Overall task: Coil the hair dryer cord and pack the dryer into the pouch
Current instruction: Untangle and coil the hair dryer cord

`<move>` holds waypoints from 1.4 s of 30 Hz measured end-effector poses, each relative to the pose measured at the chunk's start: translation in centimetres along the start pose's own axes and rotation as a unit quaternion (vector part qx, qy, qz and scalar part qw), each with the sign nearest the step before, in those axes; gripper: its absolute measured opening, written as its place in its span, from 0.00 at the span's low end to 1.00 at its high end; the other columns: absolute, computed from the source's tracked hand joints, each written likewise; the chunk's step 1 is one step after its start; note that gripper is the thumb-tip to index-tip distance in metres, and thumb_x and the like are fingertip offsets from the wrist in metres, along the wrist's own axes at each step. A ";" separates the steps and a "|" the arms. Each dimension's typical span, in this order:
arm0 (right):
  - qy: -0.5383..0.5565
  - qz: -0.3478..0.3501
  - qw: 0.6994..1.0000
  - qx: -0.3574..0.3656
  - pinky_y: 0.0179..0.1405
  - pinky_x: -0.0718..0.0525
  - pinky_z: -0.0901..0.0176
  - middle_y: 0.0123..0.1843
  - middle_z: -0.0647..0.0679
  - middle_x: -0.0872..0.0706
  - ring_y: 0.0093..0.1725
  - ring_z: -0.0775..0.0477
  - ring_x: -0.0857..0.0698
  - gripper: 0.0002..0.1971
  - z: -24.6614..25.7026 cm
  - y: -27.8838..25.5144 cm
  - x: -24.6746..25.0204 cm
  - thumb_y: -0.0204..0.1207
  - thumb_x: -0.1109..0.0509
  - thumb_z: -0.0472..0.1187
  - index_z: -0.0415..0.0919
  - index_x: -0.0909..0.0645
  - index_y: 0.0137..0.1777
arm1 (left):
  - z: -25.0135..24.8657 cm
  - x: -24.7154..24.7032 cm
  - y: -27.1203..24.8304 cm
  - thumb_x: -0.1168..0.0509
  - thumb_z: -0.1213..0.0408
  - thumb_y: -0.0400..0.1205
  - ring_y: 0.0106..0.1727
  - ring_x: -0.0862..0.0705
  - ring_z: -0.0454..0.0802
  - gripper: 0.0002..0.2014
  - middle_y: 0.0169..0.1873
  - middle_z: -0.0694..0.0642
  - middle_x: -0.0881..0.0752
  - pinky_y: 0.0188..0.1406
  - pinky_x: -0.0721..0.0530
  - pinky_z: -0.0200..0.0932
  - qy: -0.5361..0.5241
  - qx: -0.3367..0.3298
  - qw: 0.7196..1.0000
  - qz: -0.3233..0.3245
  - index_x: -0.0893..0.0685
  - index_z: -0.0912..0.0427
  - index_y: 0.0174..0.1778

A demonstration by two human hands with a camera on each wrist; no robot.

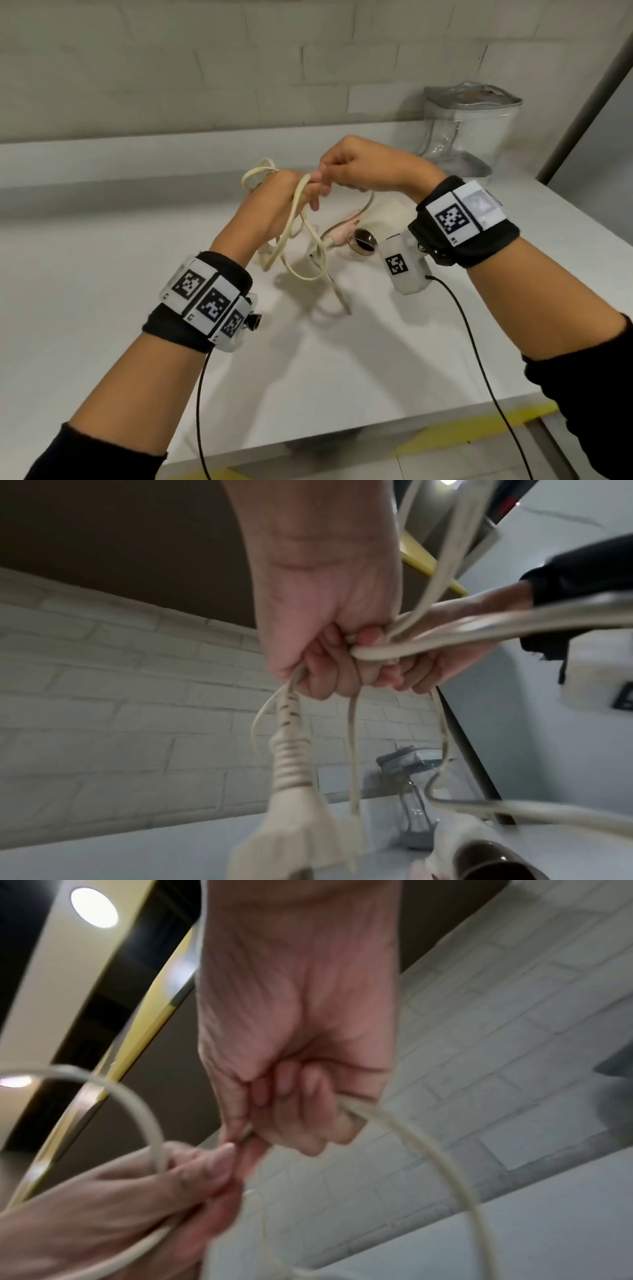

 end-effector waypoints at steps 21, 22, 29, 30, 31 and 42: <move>0.340 -0.004 0.933 -0.119 0.22 0.45 0.66 0.23 0.57 0.40 0.20 0.59 0.42 0.18 -10.1 -4.4 -0.6 0.84 0.46 0.43 0.45 0.35 0.29 | 16.9 9.9 -5.5 0.46 0.52 0.85 0.06 0.39 0.39 0.22 0.03 0.44 0.36 0.08 0.44 0.29 -0.250 0.311 0.879 -0.262 0.35 0.53 0.25; 0.333 -0.011 0.936 -0.117 0.22 0.45 0.66 0.24 0.57 0.40 0.21 0.59 0.42 0.18 -10.5 -4.9 0.0 0.84 0.46 0.42 0.45 0.35 0.29 | 17.4 10.5 -6.1 0.45 0.52 0.85 0.05 0.39 0.40 0.21 0.03 0.44 0.36 0.09 0.44 0.29 -0.252 0.324 0.869 -0.277 0.35 0.53 0.25; 0.326 -0.116 0.928 -0.141 0.21 0.38 0.70 0.24 0.57 0.36 0.22 0.60 0.39 0.17 -12.1 -5.6 3.2 0.84 0.45 0.41 0.45 0.35 0.31 | 15.1 6.4 -4.3 0.46 0.58 0.86 0.02 0.38 0.40 0.20 0.01 0.47 0.33 0.06 0.47 0.24 -0.140 0.359 0.906 -0.176 0.31 0.55 0.26; 0.329 -0.116 0.926 -0.148 0.22 0.38 0.70 0.26 0.55 0.37 0.22 0.60 0.39 0.17 -12.2 -5.5 2.6 0.84 0.45 0.41 0.45 0.35 0.31 | 14.2 5.2 -3.6 0.46 0.61 0.86 0.02 0.38 0.40 0.19 0.02 0.49 0.31 0.06 0.46 0.24 -0.118 0.357 0.916 -0.142 0.29 0.56 0.27; 0.334 -0.112 0.923 -0.154 0.22 0.38 0.70 0.28 0.53 0.37 0.22 0.60 0.38 0.17 -12.2 -5.2 1.8 0.84 0.45 0.40 0.45 0.35 0.31 | 12.9 4.1 -2.9 0.46 0.62 0.86 0.02 0.38 0.40 0.19 0.04 0.51 0.29 0.06 0.45 0.24 -0.092 0.344 0.928 -0.111 0.27 0.57 0.28; 0.357 -0.107 0.892 -0.257 0.25 0.33 0.62 0.24 0.51 0.37 0.22 0.55 0.38 0.18 -13.9 -4.1 -3.3 0.83 0.48 0.36 0.42 0.34 0.29 | 4.9 -3.1 -1.7 0.26 0.49 0.70 0.48 0.15 0.60 0.52 0.73 0.64 0.27 0.28 0.24 0.40 0.159 0.214 0.934 0.237 0.55 0.45 0.82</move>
Point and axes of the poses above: each hand's wrist, its own y-axis towards the middle knuckle, its own x-axis out of the back of the hand, z = x × y, the point moved 10 cm from there along y, towards the middle knuckle
